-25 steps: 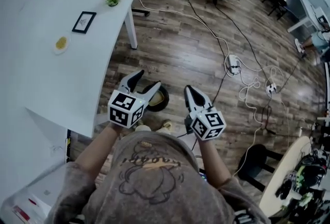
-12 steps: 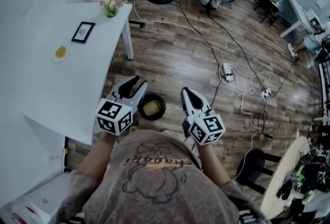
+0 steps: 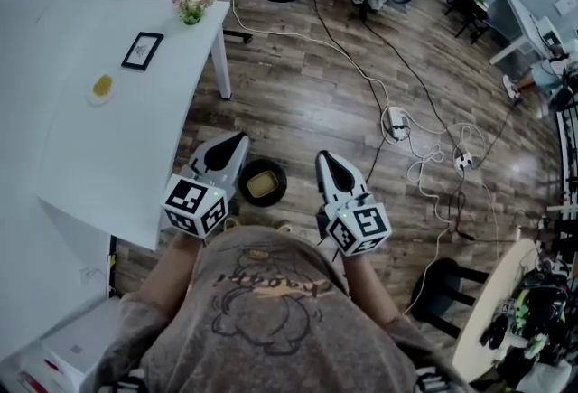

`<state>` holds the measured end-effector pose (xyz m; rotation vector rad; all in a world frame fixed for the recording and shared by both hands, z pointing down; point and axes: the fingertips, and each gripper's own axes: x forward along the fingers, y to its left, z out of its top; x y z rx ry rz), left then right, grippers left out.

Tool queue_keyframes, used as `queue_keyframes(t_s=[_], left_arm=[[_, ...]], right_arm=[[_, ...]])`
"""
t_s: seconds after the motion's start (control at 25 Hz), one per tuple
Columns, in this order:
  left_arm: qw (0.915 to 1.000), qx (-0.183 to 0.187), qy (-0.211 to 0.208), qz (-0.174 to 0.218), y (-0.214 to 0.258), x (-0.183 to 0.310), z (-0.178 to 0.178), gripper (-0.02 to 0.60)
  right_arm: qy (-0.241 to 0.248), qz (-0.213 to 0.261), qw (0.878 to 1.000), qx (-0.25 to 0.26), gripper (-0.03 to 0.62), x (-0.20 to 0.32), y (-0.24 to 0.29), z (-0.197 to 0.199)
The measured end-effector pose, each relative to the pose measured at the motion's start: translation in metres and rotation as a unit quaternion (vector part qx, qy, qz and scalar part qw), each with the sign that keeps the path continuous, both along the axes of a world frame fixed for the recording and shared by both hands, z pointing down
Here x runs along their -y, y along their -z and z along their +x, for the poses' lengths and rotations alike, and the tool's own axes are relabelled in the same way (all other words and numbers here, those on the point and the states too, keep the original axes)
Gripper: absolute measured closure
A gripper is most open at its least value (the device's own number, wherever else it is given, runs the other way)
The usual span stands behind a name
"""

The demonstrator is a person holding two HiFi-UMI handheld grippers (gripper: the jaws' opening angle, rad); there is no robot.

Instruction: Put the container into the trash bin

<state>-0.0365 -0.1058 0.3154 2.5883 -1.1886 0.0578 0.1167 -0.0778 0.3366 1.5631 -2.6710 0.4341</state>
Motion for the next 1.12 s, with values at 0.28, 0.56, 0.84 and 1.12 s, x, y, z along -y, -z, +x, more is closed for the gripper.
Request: queue_keyframes(t_s=[0.28, 0.56, 0.84, 1.12], left_arm=[[0.9999, -0.005, 0.005, 0.015, -0.009, -0.001, 0.003, 0.578], [0.9998, 0.001, 0.022, 0.000, -0.034, -0.005, -0.001, 0.578], [0.9996, 0.007, 0.028, -0.003, -0.054, -0.010, -0.001, 0.578], [0.9992, 0.012, 0.036, -0.009, -0.071, -0.019, 0.000, 0.578]], right_arm=[[-0.001, 0.008, 1.000, -0.005, 0.592, -0.001, -0.008, 0.002], [-0.007, 0.002, 1.000, -0.009, 0.594, -0.007, -0.028, 0.008], [-0.018, -0.007, 1.000, -0.017, 0.594, -0.010, -0.048, 0.017], [-0.026, -0.009, 0.999, -0.016, 0.594, -0.016, -0.057, 0.023]])
